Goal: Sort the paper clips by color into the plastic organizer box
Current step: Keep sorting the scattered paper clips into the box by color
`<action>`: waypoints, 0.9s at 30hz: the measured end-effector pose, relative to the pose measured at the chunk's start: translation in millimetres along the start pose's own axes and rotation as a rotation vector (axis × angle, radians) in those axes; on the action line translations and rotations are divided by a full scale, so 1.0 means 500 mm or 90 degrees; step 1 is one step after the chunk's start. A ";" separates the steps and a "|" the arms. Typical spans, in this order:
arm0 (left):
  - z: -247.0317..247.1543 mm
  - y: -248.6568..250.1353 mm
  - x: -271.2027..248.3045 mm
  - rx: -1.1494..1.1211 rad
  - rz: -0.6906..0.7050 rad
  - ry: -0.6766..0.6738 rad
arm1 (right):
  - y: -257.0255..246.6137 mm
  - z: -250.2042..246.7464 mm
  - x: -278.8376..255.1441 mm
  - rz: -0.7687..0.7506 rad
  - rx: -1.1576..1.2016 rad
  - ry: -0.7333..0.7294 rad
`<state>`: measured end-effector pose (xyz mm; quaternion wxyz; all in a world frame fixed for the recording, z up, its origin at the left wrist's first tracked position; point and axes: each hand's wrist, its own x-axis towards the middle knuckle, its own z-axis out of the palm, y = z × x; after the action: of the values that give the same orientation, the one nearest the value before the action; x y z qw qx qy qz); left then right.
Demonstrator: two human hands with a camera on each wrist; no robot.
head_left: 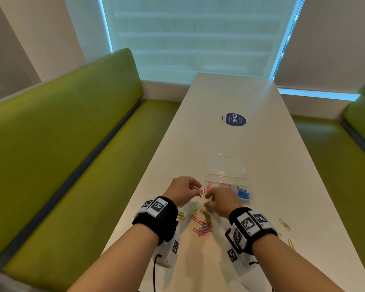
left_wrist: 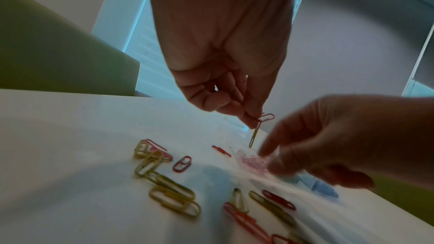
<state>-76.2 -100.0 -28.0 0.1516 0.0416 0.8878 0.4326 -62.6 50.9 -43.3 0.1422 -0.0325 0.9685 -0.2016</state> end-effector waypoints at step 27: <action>0.006 0.014 -0.015 -0.042 0.001 0.080 | 0.018 -0.001 -0.025 0.049 0.030 -0.033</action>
<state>-68.6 -94.9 -22.2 0.0964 0.0101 0.8809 0.4632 -50.8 60.8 -43.3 0.1754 0.0030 0.9601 -0.2176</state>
